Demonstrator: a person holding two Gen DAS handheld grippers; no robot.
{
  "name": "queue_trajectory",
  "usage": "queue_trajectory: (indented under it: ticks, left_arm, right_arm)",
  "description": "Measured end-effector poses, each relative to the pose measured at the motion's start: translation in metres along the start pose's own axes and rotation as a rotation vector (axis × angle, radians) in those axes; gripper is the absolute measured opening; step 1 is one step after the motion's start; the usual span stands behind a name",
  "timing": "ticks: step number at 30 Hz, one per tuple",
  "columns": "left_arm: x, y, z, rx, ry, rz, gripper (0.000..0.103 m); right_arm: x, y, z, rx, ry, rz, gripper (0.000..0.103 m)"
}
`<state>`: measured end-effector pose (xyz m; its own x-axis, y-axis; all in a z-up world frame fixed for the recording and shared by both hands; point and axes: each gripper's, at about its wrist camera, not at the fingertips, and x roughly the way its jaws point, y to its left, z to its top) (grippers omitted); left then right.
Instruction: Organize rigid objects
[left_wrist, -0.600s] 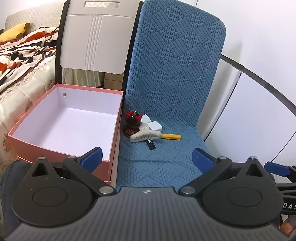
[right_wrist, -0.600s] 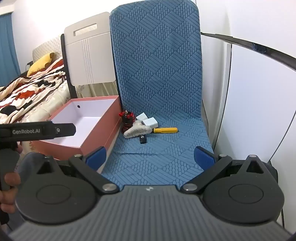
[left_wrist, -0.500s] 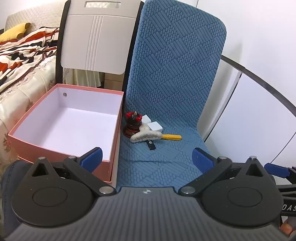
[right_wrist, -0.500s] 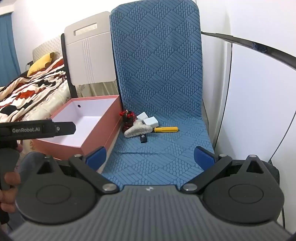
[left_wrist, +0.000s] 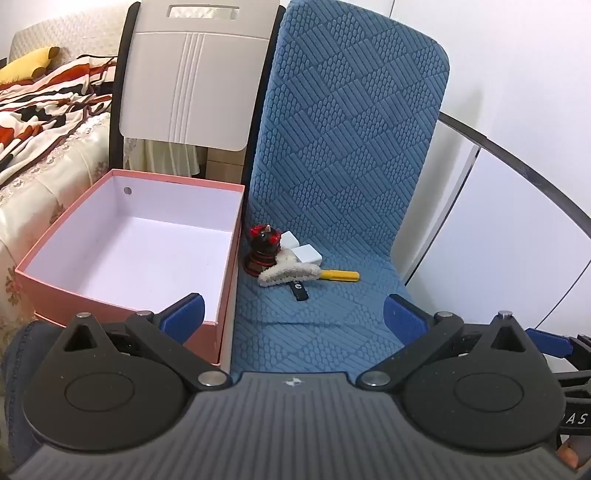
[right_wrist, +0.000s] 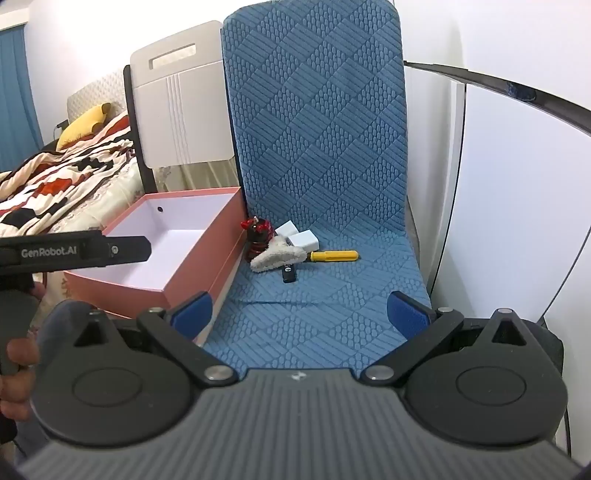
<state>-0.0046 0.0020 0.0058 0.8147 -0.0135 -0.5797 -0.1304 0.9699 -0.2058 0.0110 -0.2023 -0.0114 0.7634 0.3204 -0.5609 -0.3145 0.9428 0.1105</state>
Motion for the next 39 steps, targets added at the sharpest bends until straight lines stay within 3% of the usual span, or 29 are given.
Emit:
queue_trajectory:
  ticks: [39]
  left_arm:
    - [0.009,0.002,-0.003,-0.003,0.009,-0.013,0.103]
  right_arm:
    - [0.015,-0.006,0.001,-0.024,0.024,0.006,0.103]
